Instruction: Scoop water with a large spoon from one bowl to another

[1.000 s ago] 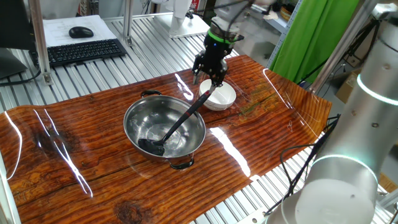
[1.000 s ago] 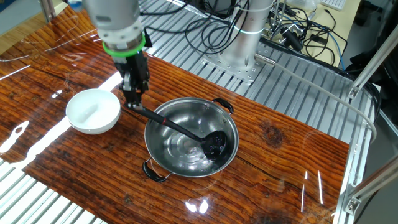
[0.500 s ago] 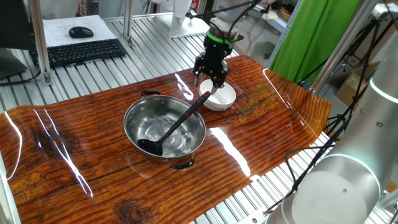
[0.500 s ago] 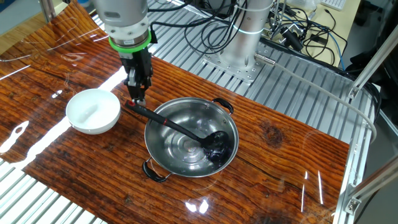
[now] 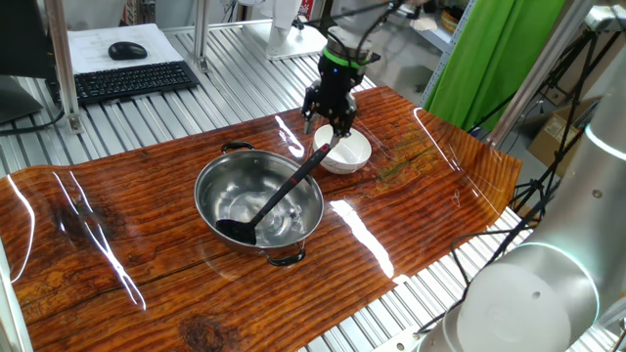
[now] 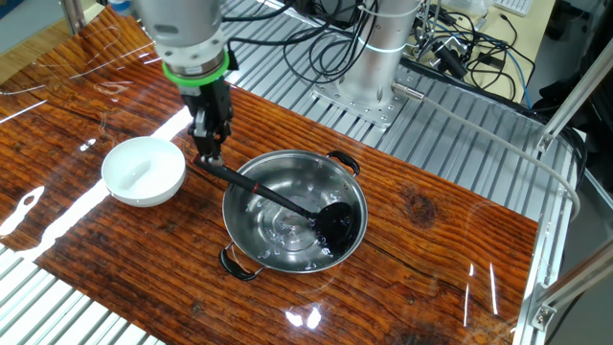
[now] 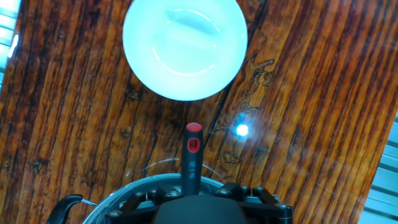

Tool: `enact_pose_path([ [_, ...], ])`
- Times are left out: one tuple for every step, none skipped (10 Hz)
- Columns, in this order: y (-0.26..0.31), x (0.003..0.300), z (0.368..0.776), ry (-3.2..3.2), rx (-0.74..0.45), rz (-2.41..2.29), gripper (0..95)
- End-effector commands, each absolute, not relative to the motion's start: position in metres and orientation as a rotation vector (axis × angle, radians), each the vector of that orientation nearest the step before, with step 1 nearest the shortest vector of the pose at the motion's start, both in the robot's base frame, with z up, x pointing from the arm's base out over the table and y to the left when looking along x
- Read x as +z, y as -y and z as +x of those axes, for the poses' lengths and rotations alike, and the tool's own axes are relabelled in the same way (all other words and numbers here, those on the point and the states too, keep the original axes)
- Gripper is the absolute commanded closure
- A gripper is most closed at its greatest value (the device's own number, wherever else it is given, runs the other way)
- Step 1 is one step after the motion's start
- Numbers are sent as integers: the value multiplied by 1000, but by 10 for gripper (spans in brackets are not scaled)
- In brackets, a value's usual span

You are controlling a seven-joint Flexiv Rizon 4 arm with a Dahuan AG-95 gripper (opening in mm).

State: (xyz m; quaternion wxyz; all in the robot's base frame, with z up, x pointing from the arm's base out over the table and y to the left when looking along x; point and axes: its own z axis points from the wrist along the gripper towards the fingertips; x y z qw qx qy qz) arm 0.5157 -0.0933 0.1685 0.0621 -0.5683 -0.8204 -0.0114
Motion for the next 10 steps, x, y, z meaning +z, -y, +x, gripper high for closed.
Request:
enact_pose_path([
  [92, 165, 519, 2479, -23, -1719, 380],
  [89, 160, 518, 2491, -1, -1722, 380],
  [87, 158, 518, 2501, 13, -1718, 380],
  [86, 155, 518, 2502, 16, -1719, 380],
  [85, 153, 519, 2502, 23, -1726, 380],
  [83, 151, 518, 2508, 35, -1725, 380],
  [82, 149, 516, 2518, 52, -1724, 380],
  [82, 148, 516, 2520, 56, -1726, 380],
  [82, 145, 516, 2525, 66, -1728, 380],
  [83, 143, 515, 2528, 65, -1729, 380],
])
